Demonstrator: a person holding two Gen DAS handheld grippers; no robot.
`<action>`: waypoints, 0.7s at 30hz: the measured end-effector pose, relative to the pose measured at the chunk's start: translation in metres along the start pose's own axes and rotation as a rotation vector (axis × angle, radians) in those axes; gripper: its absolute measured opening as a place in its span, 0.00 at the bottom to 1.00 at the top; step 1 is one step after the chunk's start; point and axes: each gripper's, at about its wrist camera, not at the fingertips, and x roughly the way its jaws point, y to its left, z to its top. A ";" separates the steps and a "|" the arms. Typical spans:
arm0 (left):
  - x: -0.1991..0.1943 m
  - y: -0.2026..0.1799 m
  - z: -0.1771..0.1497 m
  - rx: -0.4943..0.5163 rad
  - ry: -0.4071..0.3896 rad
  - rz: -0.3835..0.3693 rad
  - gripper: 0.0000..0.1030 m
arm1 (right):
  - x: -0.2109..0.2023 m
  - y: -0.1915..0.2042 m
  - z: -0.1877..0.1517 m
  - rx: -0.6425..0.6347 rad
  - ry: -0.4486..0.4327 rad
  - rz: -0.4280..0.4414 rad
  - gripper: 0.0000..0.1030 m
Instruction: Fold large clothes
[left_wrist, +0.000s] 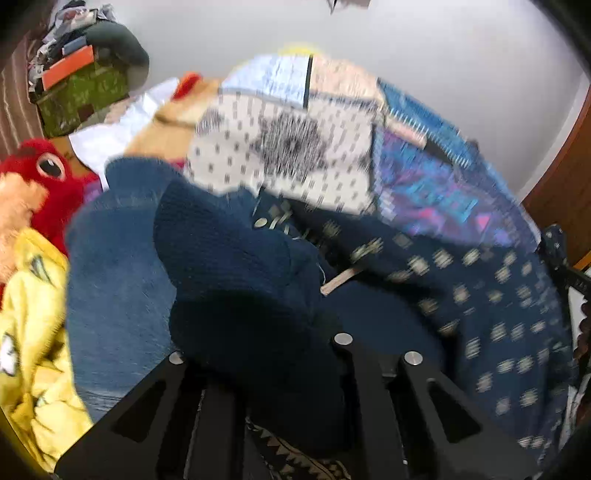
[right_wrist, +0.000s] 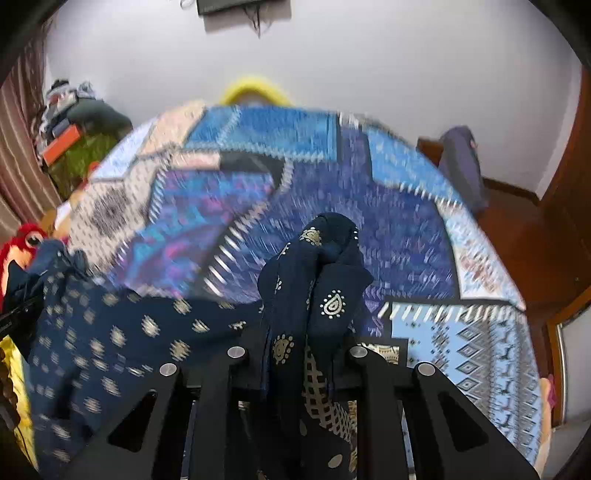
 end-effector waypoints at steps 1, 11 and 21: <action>0.006 0.000 -0.004 0.005 0.010 0.007 0.13 | 0.006 -0.003 -0.003 -0.008 0.018 -0.016 0.27; -0.016 0.009 -0.023 0.023 0.009 0.036 0.41 | -0.001 -0.053 -0.022 0.162 0.088 -0.017 0.82; -0.094 -0.005 -0.049 0.108 0.004 0.048 0.48 | -0.127 -0.022 -0.054 0.103 0.016 0.047 0.82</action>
